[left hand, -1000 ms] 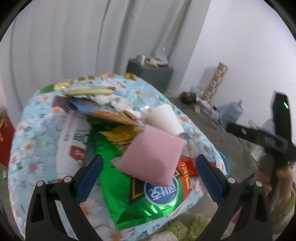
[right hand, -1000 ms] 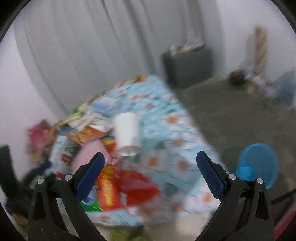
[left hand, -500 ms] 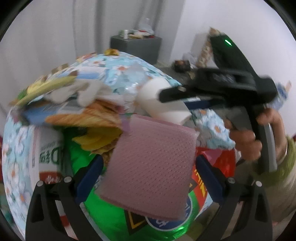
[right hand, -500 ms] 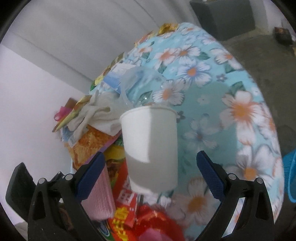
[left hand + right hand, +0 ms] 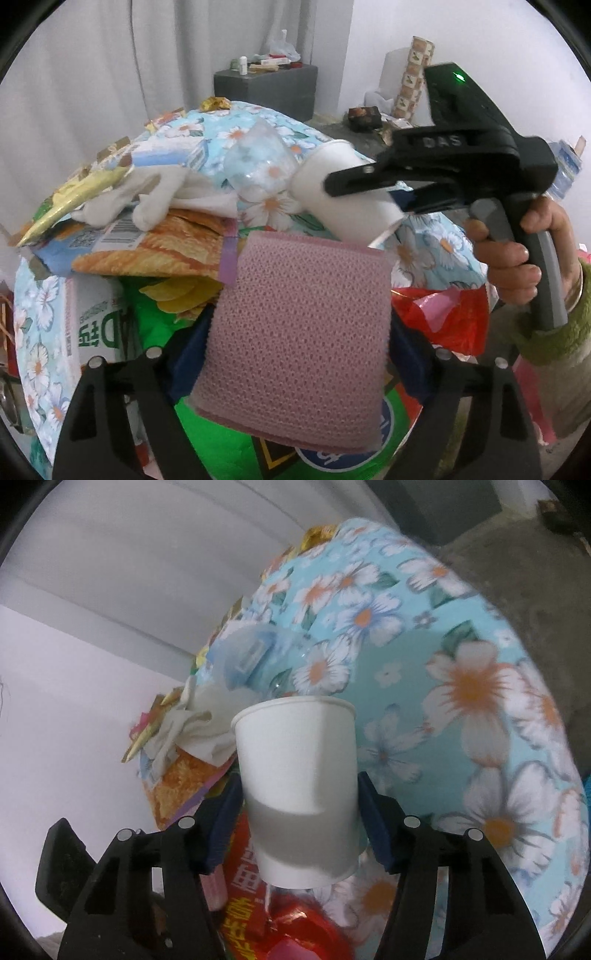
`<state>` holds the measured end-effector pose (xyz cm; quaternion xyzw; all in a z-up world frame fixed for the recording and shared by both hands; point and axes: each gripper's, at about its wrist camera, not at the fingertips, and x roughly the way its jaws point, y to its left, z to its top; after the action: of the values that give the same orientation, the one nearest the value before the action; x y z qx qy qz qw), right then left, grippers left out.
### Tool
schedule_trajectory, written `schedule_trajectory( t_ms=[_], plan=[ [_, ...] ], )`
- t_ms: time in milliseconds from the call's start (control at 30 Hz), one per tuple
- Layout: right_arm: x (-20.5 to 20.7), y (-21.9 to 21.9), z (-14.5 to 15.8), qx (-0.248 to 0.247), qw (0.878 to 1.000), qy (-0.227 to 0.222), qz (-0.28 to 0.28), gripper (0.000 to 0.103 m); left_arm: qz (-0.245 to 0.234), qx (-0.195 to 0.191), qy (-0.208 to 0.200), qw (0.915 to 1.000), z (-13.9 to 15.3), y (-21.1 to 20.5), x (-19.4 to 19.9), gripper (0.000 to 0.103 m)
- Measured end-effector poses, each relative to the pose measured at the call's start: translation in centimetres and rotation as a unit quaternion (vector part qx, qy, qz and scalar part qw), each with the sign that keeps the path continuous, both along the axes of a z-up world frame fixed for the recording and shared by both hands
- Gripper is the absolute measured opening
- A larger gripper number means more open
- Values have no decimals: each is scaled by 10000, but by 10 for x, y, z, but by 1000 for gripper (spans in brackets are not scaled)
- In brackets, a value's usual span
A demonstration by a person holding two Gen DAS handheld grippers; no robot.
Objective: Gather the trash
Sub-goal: 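Grasp the pink sponge with the left tool while the right tool grasps the white paper cup, then carry the sponge and cup over the blue wastebasket and open both tools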
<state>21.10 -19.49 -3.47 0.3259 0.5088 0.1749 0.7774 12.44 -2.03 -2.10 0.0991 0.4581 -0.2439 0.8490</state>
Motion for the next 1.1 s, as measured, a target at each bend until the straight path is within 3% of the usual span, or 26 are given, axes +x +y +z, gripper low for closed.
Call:
schedule_trajectory(
  t_ms=[200,367,600,767,833,900,1000,1100],
  plan=[
    [-31,-32,16,100,9988,-297,-382,57,67,-106,-73,9999,16,4,-15,83],
    [-65,-61,30,157,9945,-549,-873,57,94,-418,38,9991,34,1,-31,82],
    [-114,-118,47,-14,9770,-942,-1913,57,-443,-828,143,9955,66,-42,-38,83],
    [-156,-178,43,-281,9511,-960,-2922,57,-1082,-899,591,9883,77,-117,-15,83],
    [-176,-205,35,-552,9343,-819,-3425,57,-1370,-815,738,9844,77,-158,-4,83],
    [-191,-231,20,-680,9177,-612,-3866,57,-1567,-664,816,9820,75,-199,6,83],
    [-210,-267,-14,-500,8932,-251,-4463,58,-1848,-445,943,9772,61,-267,20,83],
    [-222,-295,-51,-312,8694,128,-4930,58,-2010,-155,1057,9737,32,-341,34,83]
  ],
)
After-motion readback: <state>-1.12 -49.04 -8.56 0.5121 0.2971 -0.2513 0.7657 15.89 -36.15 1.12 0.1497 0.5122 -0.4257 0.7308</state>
